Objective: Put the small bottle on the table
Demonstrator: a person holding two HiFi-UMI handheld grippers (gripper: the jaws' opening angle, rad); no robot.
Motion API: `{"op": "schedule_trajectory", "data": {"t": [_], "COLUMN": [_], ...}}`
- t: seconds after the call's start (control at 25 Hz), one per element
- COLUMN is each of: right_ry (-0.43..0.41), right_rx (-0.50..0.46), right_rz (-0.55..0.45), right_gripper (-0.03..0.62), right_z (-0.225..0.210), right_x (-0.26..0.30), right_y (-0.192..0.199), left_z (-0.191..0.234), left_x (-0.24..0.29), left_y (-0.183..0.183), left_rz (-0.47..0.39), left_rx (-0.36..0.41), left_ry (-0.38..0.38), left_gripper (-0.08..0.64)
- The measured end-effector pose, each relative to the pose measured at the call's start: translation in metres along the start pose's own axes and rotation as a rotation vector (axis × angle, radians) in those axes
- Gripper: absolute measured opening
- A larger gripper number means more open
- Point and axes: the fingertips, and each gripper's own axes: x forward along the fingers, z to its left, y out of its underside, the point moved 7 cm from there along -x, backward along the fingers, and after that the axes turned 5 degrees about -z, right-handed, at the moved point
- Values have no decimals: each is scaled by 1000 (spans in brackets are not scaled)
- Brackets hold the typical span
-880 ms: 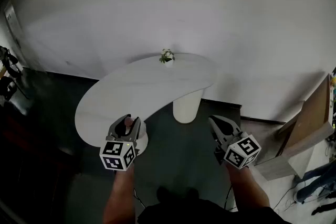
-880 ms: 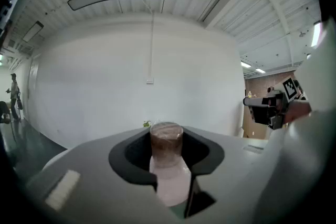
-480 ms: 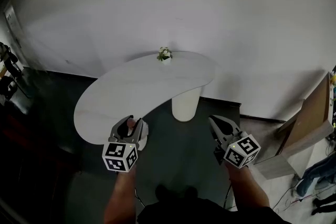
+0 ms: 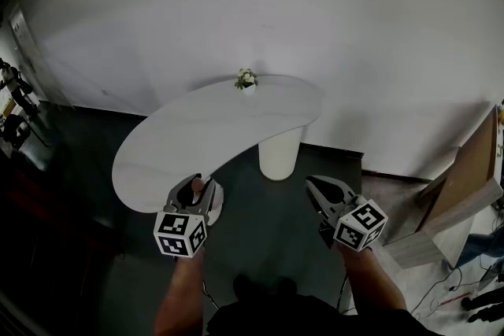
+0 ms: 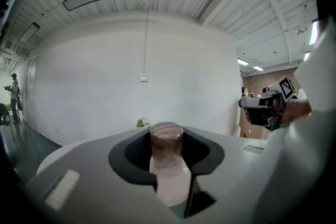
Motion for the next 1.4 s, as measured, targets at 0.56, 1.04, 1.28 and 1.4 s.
{"op": "schedule_trajectory", "data": {"t": [0.56,1.04,1.28,1.4], "right_ry": [-57,-54,-50,-45], "right_rx": [51,76,76,78], "right_rz": [43,62,99,118], "right_gripper": [12,12,12,12], "right_z": [-27,-53,-75,-93], "right_x": [-57,-57,-34,-16], "right_y": [9,18,24,28], "left_z": [-68,-64,-44,-34], "left_x": [4,36,66,89], "left_y": [8,1,3,7], "left_rz": [0,-2,-21,-22], "left_rx": [-31,17,-6,-13], "left_ry": [4,28,18,23], "left_gripper": [138,138,138,138]}}
